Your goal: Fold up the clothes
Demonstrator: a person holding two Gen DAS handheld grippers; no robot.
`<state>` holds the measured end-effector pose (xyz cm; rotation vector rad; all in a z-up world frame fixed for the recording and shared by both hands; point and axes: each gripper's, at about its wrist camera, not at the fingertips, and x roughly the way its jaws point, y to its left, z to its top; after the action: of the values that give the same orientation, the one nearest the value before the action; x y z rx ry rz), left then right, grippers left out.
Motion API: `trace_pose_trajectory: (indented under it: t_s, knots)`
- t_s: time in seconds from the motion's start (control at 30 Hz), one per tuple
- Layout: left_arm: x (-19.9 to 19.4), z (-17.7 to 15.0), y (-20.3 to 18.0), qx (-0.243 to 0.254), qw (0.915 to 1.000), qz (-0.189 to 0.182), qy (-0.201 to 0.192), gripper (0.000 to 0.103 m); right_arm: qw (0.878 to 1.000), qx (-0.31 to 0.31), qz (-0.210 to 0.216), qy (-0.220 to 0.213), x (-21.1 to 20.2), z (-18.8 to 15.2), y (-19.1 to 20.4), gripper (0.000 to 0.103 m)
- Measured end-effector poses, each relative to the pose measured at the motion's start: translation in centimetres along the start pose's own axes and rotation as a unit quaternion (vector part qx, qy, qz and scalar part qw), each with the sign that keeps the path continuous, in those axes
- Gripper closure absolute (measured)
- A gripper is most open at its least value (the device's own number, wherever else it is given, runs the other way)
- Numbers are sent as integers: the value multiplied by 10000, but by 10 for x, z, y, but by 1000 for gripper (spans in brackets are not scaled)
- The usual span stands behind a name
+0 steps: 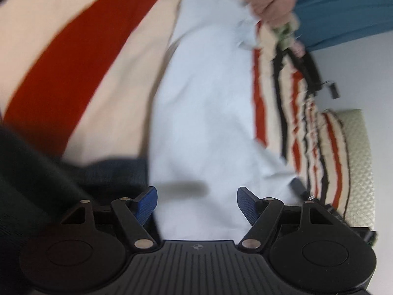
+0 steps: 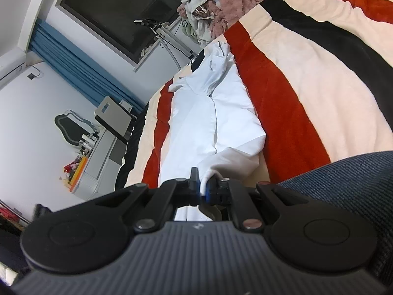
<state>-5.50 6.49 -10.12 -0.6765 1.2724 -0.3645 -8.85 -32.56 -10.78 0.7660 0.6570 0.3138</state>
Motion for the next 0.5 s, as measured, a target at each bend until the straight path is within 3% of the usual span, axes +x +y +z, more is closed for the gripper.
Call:
trace_pose_trajectory:
  t_s: [0.07, 0.17, 0.3, 0.5]
  knots:
    - [8, -1, -3, 139, 9996, 225, 126, 36, 10000, -10, -19, 1, 0, 0, 1, 95]
    - [19, 0, -6, -29, 9990, 112, 424, 39, 10000, -31, -55, -8, 0, -1, 2, 95]
    - [24, -4, -9, -15, 9968, 438, 672, 50, 9999, -39, -99, -13, 0, -1, 2, 95]
    - [27, -2, -15, -60, 9946, 622, 824, 49, 9999, -61, -140, -24, 0, -1, 3, 95]
